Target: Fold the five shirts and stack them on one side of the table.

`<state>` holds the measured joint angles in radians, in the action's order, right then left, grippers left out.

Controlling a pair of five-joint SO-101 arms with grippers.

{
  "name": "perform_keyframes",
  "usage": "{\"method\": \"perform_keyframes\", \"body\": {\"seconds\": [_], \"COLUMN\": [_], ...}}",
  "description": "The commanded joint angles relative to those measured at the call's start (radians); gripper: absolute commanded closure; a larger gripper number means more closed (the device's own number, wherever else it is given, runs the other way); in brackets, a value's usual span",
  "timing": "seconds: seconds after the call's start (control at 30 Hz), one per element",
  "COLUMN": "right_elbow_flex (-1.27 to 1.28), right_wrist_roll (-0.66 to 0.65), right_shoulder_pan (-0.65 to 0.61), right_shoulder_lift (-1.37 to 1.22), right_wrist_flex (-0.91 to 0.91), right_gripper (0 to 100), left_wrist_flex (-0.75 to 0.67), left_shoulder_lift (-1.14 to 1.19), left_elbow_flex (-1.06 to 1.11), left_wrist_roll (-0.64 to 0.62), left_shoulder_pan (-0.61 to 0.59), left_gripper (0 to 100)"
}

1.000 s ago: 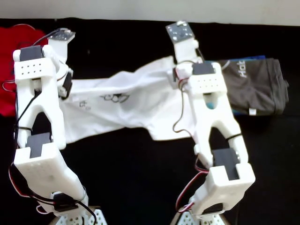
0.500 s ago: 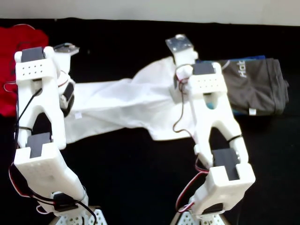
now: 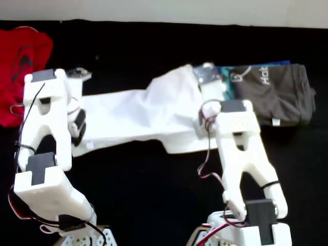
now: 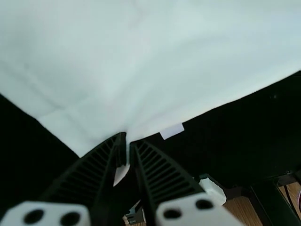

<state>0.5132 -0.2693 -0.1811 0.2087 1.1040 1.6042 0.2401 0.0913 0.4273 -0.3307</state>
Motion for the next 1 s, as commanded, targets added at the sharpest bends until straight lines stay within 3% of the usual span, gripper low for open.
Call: {"method": "perform_keyframes", "body": {"seconds": [0.0, 0.37, 0.6, 0.8, 0.97], "right_elbow_flex": [0.015, 0.024, 0.022, -0.008, -0.168], "right_wrist_roll": [0.000, 0.000, 0.002, -0.040, -0.043], "right_shoulder_pan": [0.019, 0.018, 0.015, 0.015, 0.019], "right_shoulder_lift": [0.042, 0.033, 0.035, 0.045, 0.041], "right_wrist_flex": [-0.018, -0.090, -0.044, 0.035, 0.116], "right_gripper": [99.3, 99.3, 97.4, 76.9, 76.4], "left_wrist_flex": [-0.066, -0.209, -0.203, -0.084, 0.049], "left_shoulder_lift": [-0.056, -0.056, -0.059, -0.059, -0.054], "left_elbow_flex": [0.051, 0.131, 0.125, -0.013, -0.282], "left_wrist_roll": [0.006, 0.005, -0.034, -0.035, -0.035], "left_shoulder_pan": [0.022, 0.021, 0.021, 0.012, -0.035], "left_gripper": [99, 99, 98, 83, 84]}}
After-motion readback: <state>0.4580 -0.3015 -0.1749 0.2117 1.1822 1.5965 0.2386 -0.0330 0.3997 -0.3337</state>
